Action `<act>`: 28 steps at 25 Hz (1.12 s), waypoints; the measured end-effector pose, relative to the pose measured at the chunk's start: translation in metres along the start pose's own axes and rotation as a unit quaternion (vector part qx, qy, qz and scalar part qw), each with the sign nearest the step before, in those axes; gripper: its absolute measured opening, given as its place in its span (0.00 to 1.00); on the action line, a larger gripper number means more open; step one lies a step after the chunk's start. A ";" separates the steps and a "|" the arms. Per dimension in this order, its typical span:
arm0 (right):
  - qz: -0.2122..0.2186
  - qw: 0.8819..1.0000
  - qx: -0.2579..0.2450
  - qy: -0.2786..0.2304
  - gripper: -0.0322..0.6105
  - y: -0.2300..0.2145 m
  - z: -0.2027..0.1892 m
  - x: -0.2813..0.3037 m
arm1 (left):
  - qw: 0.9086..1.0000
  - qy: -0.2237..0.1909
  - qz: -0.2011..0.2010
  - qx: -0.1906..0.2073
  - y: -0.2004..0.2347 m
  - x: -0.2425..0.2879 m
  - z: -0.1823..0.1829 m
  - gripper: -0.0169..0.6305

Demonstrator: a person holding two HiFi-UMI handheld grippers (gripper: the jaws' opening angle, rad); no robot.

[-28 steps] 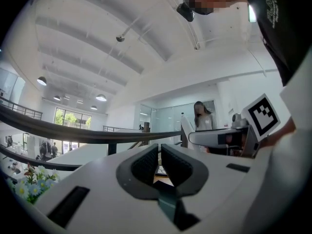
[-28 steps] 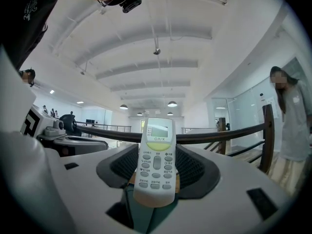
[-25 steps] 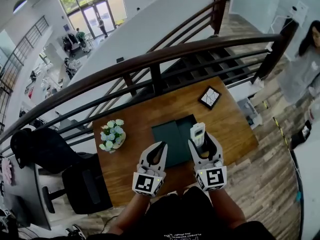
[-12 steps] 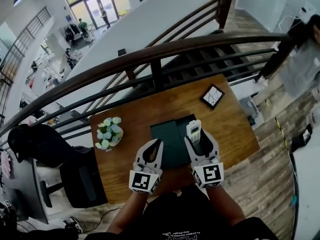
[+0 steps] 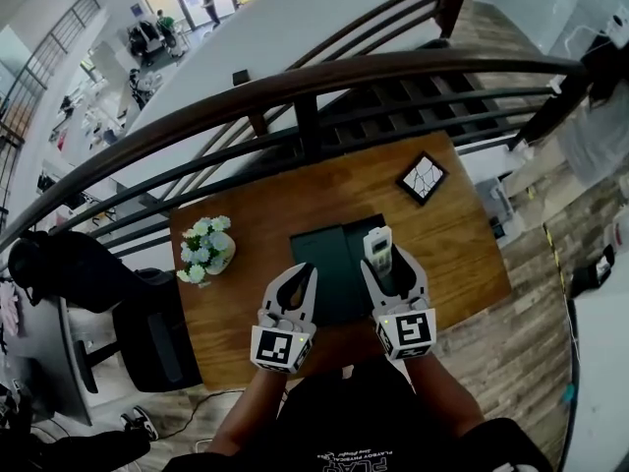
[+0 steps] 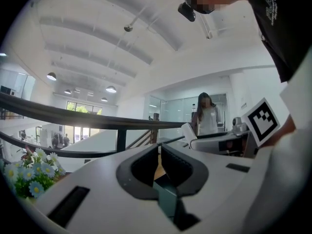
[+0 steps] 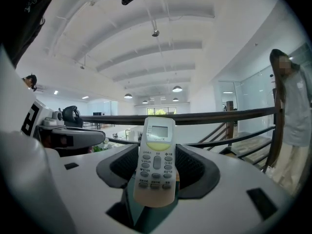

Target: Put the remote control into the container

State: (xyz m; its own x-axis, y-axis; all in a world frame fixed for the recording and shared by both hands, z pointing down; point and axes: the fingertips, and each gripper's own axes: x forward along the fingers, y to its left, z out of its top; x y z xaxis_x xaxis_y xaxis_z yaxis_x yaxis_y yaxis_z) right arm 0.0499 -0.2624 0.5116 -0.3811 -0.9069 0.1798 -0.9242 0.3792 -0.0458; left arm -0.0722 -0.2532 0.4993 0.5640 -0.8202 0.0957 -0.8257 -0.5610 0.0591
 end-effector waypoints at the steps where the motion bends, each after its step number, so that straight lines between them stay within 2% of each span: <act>1: 0.001 1.000 0.001 0.003 0.43 -0.002 -0.003 0.002 | 1.000 0.007 0.004 -0.004 0.002 0.003 -0.003 0.06; 16: -0.010 0.996 0.008 0.092 0.43 -0.024 -0.071 0.020 | 0.998 0.062 0.019 -0.020 0.004 0.028 -0.063 0.06; 21: -0.005 0.992 0.005 0.129 0.43 -0.030 -0.094 0.028 | 0.997 0.073 0.024 -0.026 0.003 0.031 -0.074 0.06; 28: -0.019 0.981 0.008 0.191 0.43 -0.030 -0.125 0.038 | 0.995 0.096 0.027 -0.027 0.006 0.033 -0.092 0.06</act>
State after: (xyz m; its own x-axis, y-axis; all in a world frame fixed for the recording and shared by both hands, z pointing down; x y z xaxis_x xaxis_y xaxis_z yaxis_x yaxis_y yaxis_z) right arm 0.0665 -0.2849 0.6429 -0.3109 -0.7842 0.5370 -0.9392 0.3403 -0.0469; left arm -0.0585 -0.2735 0.5939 0.5111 -0.8100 0.2875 -0.8573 -0.5046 0.1023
